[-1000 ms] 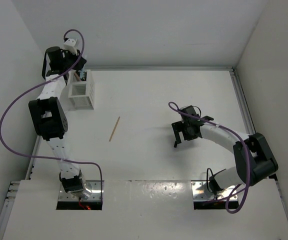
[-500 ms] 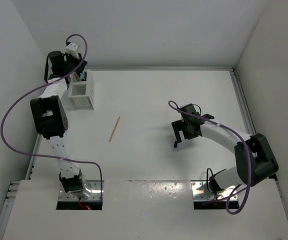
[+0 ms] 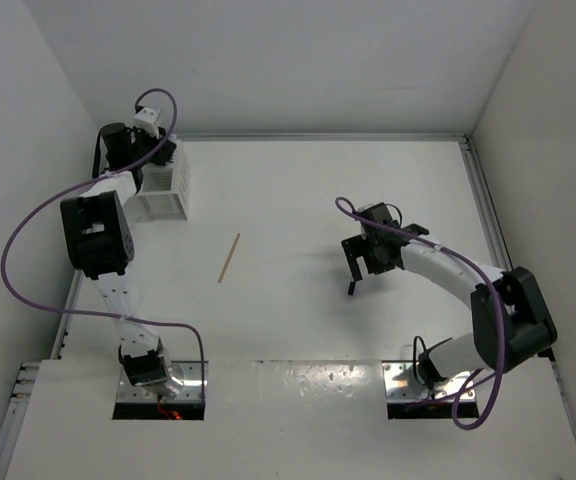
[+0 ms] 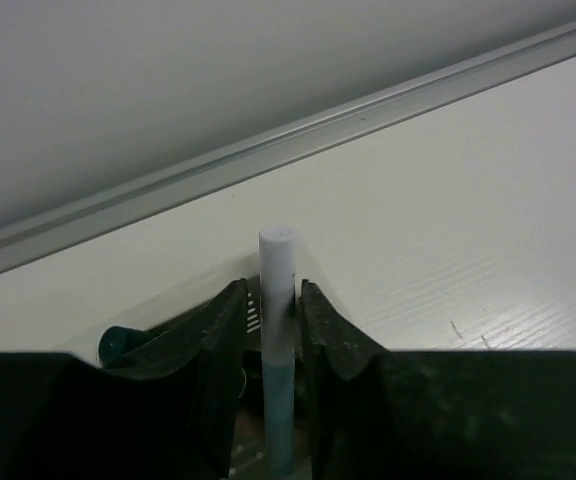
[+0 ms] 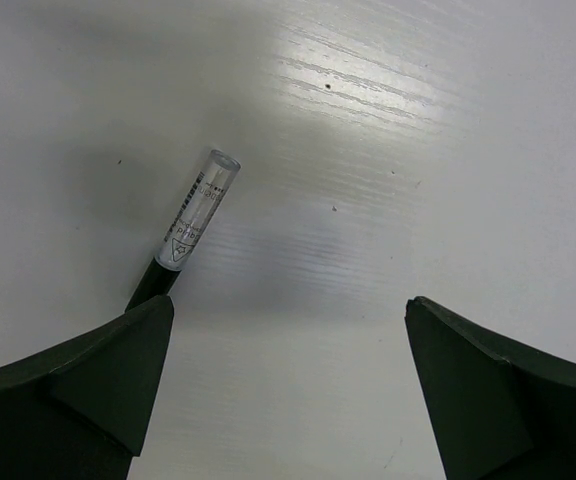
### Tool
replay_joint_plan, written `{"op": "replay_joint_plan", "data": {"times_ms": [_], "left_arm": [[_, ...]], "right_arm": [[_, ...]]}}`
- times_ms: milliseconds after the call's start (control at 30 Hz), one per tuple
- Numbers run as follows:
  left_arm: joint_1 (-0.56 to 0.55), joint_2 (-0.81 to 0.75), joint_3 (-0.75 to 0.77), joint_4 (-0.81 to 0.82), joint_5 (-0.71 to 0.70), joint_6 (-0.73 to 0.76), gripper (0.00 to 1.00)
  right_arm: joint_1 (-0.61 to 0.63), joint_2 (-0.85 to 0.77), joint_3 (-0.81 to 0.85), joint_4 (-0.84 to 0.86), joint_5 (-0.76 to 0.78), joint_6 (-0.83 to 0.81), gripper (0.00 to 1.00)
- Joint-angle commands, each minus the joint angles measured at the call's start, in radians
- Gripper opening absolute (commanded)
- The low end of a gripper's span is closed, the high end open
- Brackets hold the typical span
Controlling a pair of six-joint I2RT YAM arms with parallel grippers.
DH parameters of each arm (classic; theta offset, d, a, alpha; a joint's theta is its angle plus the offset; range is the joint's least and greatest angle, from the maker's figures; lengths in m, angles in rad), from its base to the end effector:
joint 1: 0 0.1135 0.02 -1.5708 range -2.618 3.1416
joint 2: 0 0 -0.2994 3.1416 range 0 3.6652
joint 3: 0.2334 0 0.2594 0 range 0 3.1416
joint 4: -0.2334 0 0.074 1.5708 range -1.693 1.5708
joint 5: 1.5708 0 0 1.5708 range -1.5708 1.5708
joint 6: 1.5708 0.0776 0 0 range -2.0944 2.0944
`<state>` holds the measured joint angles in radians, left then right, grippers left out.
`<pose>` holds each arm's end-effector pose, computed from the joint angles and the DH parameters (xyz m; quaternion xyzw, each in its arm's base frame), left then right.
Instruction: Organize the makeup
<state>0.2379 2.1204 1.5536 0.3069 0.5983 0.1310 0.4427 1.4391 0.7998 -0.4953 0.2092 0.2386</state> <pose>0.5497 0.0883 0.2484 0.1389 0.7661 -0.1229 0.6154 0.2620 0.1064 0.1720 -0.0764 0.9682 -0.0242 0.2369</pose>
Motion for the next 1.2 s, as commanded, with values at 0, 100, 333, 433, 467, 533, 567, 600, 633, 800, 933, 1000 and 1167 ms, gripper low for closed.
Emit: {"op": "replay_joint_plan", "data": {"times_ms": [0,100,333,433,467,533,567,600,633,800,933,1000,1167], "left_arm": [[0.018,-0.076,-0.030,0.026,0.029,0.025,0.35],[0.018,-0.102,-0.030,0.015,0.029,0.025,0.46],[0.028,-0.148,0.088,-0.097,0.009,-0.008,0.52],[0.028,-0.184,0.181,-0.192,-0.031,-0.021,0.54],[0.038,-0.185,0.206,-0.221,-0.040,-0.036,0.54],[0.063,-0.227,0.275,-0.316,-0.093,-0.077,0.59],[0.075,-0.243,0.292,-0.348,-0.124,-0.097,0.61],[0.105,-0.276,0.304,-0.415,-0.173,-0.128,0.67],[0.124,-0.295,0.315,-0.449,-0.187,-0.128,0.71],[0.230,-0.401,0.269,-0.658,-0.187,-0.041,0.89],[0.250,-0.474,0.087,-0.819,-0.187,0.155,0.85],[0.236,-0.488,0.004,-0.851,-0.187,0.205,0.75],[0.212,-0.475,-0.095,-0.861,-0.299,0.260,0.59]], "right_arm": [[0.008,-0.008,0.035,0.009,0.001,-0.005,1.00],[0.016,0.001,0.042,0.012,-0.001,-0.010,1.00],[0.025,0.009,0.035,0.037,-0.022,-0.025,1.00],[0.031,0.020,0.039,0.043,-0.045,-0.042,1.00],[0.031,0.029,0.041,0.044,-0.057,-0.044,1.00],[0.037,0.037,0.042,0.046,-0.097,-0.058,1.00],[0.034,0.044,0.047,0.046,-0.102,-0.059,1.00],[0.036,0.047,0.044,0.047,-0.125,-0.065,1.00],[0.037,0.050,0.044,0.049,-0.134,-0.065,1.00],[0.034,0.069,0.035,0.058,-0.189,-0.081,1.00],[0.037,0.105,0.048,0.046,-0.205,-0.087,1.00],[0.036,0.124,0.070,0.034,-0.240,-0.093,1.00],[0.037,0.165,0.137,-0.014,-0.260,-0.111,1.00]]}}
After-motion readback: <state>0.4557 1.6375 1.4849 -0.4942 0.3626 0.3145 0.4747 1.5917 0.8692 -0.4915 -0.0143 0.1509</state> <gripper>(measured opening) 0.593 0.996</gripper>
